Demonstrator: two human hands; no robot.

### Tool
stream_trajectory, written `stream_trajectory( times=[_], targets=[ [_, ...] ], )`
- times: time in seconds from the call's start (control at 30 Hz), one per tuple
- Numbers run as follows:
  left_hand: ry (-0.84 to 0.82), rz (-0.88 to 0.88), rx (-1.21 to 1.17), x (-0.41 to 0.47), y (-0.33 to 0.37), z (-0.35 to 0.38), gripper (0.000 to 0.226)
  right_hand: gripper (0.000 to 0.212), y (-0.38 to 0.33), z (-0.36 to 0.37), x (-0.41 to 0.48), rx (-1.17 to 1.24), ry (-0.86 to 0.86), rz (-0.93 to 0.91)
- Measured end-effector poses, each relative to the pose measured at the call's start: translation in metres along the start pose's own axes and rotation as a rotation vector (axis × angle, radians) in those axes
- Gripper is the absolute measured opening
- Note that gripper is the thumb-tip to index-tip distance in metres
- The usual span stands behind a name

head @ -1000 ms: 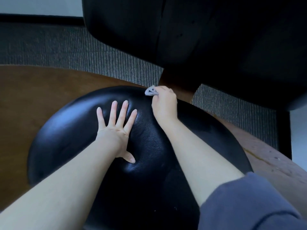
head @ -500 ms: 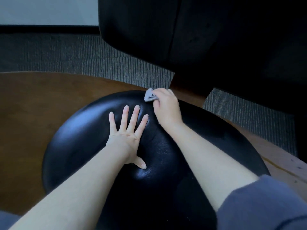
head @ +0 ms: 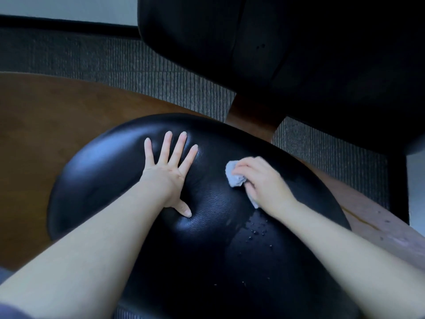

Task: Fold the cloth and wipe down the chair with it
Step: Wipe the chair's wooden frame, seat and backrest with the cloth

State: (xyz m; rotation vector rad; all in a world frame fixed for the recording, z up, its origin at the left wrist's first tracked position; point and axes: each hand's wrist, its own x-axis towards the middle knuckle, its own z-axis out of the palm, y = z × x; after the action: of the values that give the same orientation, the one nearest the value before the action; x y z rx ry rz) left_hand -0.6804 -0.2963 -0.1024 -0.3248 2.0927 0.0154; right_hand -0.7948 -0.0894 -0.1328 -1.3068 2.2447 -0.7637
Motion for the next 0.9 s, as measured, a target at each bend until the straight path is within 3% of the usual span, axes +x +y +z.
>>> stream_trajectory(
  times=[0.13, 0.2, 0.27, 0.33, 0.4, 0.47, 0.5, 0.63, 0.67, 0.7, 0.77, 0.8, 0.83, 0.9],
  targets=[
    [0.034, -0.022, 0.038, -0.001, 0.001, 0.002, 0.151, 0.026, 0.017, -0.007, 0.038, -0.064, 0.214, 0.4],
    [0.053, -0.02, 0.052, -0.003, 0.001, 0.002, 0.151, 0.032, -0.008, 0.002, 0.021, 0.06, 0.183, 0.29],
    [0.101, -0.008, 0.044, -0.006, 0.001, 0.004, 0.152, 0.029, -0.037, 0.013, -0.025, 0.102, -0.029, 0.011],
    [0.178, 0.011, 0.04, -0.009, -0.001, 0.007, 0.151, 0.025, -0.038, 0.009, -0.045, 0.053, -0.185, -0.079],
    [0.243, 0.025, 0.036, -0.014, -0.003, 0.011, 0.146, 0.025, -0.021, -0.003, -0.024, 0.033, -0.145, 0.158],
    [0.294, 0.033, 0.031, -0.021, -0.001, 0.015, 0.138, 0.029, -0.019, -0.002, -0.007, 0.02, 0.067, 0.401],
    [0.315, 0.036, 0.025, -0.026, 0.0, 0.019, 0.132, 0.031, -0.031, 0.006, -0.009, 0.03, 0.126, 0.427],
    [0.398, 0.05, -0.049, -0.055, 0.008, 0.038, 0.107, 0.039, -0.087, 0.033, -0.076, 0.08, -0.175, 0.012],
    [0.403, 0.057, -0.058, -0.063, 0.009, 0.045, 0.105, 0.037, -0.084, 0.025, -0.077, 0.084, -0.221, -0.021],
    [0.4, 0.062, -0.048, -0.07, 0.01, 0.053, 0.105, 0.035, -0.075, 0.018, -0.067, 0.053, -0.221, 0.08],
    [0.389, 0.07, -0.014, -0.082, 0.009, 0.073, 0.107, 0.033, -0.062, 0.012, -0.045, -0.042, -0.053, 0.427],
    [0.396, 0.067, -0.02, -0.088, 0.008, 0.083, 0.107, 0.034, -0.068, 0.016, -0.043, -0.049, 0.023, 0.515],
    [0.418, 0.061, -0.042, -0.092, 0.006, 0.092, 0.106, 0.034, -0.083, 0.025, -0.049, -0.013, 0.033, 0.478],
    [0.453, 0.043, -0.096, -0.101, 0.004, 0.105, 0.104, 0.034, -0.124, 0.047, -0.086, 0.111, -0.16, 0.193]
  ],
)
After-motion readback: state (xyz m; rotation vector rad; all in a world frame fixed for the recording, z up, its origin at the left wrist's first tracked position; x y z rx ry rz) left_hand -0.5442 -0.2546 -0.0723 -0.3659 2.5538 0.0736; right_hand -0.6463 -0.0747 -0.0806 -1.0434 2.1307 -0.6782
